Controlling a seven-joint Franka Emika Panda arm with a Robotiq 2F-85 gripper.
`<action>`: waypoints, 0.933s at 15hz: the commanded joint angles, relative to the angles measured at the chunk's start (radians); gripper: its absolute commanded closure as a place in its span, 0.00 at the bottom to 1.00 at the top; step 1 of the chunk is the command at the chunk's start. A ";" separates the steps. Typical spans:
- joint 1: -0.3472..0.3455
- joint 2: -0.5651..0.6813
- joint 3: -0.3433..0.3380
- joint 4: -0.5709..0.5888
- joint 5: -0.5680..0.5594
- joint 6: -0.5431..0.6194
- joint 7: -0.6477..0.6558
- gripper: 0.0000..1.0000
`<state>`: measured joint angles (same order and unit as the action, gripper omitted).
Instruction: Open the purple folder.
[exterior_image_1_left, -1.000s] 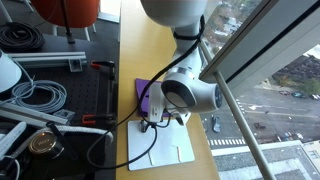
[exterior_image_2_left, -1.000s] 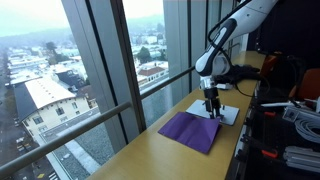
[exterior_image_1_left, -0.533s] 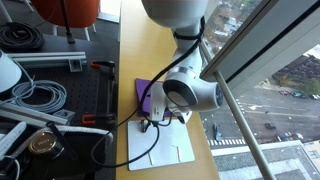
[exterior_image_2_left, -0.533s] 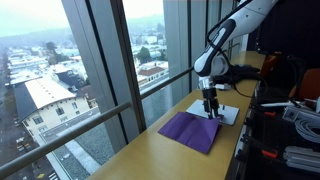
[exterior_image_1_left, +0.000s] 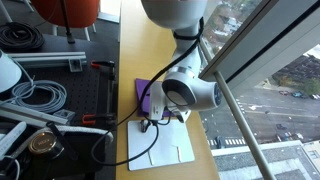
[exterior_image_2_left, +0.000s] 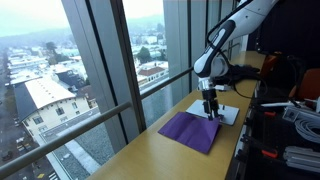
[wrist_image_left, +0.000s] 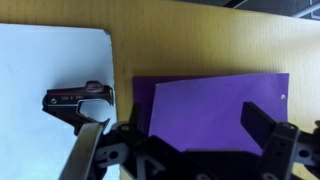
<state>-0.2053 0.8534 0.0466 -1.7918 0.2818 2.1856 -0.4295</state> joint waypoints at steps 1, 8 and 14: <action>-0.012 0.011 0.017 0.018 -0.019 -0.006 0.019 0.00; -0.024 0.023 0.014 0.025 -0.012 -0.005 0.022 0.47; -0.027 0.027 0.013 0.014 -0.018 0.001 0.027 0.91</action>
<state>-0.2215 0.8724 0.0470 -1.7868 0.2818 2.1856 -0.4218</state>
